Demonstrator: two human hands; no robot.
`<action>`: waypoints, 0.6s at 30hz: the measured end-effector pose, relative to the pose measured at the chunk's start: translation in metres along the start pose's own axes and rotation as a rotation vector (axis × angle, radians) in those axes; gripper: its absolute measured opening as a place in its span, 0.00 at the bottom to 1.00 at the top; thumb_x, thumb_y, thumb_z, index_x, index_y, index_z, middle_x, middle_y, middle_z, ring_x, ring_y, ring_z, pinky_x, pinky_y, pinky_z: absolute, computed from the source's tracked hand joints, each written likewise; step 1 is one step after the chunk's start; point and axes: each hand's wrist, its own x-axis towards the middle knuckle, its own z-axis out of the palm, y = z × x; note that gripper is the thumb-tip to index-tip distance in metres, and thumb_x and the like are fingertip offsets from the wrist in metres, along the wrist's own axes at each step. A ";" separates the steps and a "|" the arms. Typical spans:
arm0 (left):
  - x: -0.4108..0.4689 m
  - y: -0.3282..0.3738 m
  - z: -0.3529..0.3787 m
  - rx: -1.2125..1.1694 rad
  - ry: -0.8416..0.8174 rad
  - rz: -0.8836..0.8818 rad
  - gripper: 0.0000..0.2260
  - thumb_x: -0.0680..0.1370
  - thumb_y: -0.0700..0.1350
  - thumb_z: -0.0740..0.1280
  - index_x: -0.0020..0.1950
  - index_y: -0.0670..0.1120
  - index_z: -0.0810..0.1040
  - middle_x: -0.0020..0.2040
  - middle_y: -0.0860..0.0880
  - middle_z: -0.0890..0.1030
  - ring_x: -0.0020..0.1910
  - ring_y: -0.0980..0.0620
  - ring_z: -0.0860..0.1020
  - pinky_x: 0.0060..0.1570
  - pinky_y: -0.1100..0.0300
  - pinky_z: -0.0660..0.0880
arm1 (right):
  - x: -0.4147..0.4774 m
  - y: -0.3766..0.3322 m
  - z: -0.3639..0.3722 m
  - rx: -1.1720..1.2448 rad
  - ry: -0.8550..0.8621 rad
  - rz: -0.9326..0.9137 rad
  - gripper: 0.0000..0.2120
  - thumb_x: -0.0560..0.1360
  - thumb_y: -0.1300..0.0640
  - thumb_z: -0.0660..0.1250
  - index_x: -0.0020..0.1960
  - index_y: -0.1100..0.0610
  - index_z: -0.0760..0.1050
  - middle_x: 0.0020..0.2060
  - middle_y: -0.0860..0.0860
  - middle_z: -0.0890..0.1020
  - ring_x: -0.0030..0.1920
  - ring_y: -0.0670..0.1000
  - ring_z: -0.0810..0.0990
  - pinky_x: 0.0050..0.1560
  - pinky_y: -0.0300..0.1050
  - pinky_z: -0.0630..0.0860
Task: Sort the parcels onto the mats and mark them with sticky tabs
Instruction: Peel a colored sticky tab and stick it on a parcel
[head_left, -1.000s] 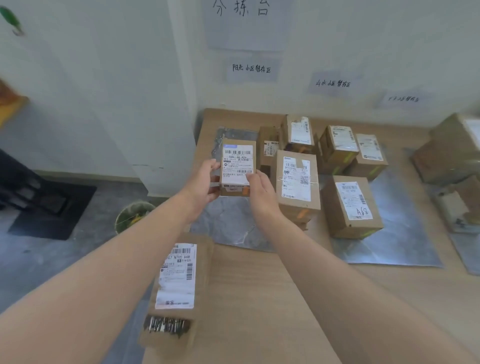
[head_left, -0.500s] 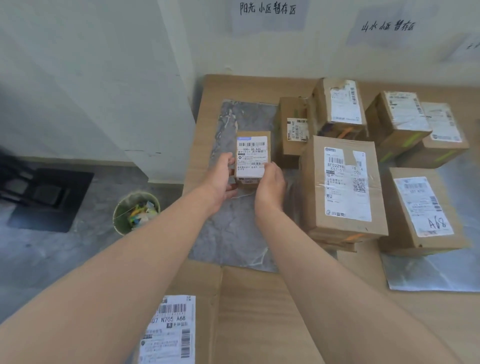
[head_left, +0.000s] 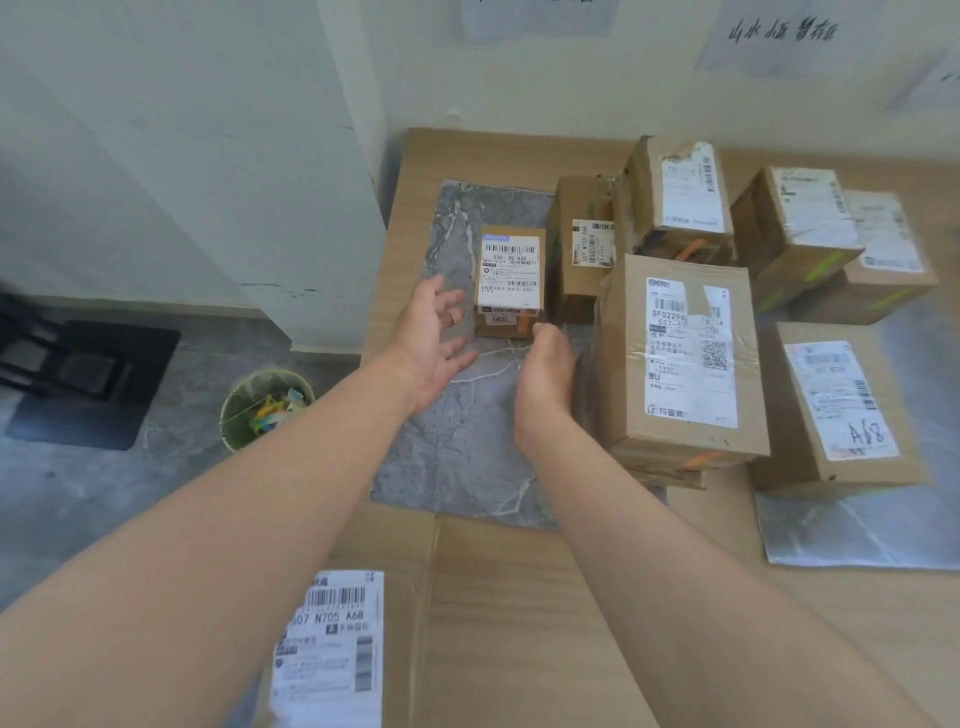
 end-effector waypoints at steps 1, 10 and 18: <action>-0.010 0.003 -0.001 0.022 0.002 0.005 0.26 0.83 0.60 0.53 0.77 0.48 0.67 0.79 0.44 0.63 0.77 0.39 0.62 0.74 0.44 0.64 | -0.008 0.000 -0.004 -0.008 -0.016 0.006 0.08 0.83 0.53 0.57 0.51 0.51 0.75 0.44 0.42 0.75 0.45 0.41 0.72 0.49 0.45 0.66; -0.131 0.009 -0.014 0.173 0.001 0.128 0.25 0.84 0.60 0.52 0.76 0.50 0.69 0.77 0.46 0.67 0.76 0.41 0.65 0.76 0.48 0.61 | -0.117 -0.032 -0.028 -0.003 -0.185 0.005 0.15 0.83 0.48 0.56 0.66 0.47 0.74 0.59 0.44 0.77 0.62 0.48 0.72 0.62 0.47 0.64; -0.246 -0.009 -0.032 0.264 -0.002 0.235 0.25 0.84 0.59 0.50 0.77 0.49 0.67 0.78 0.46 0.66 0.79 0.46 0.58 0.76 0.53 0.53 | -0.220 -0.045 -0.064 0.004 -0.222 -0.105 0.09 0.82 0.46 0.59 0.48 0.48 0.75 0.45 0.41 0.77 0.54 0.49 0.74 0.61 0.48 0.69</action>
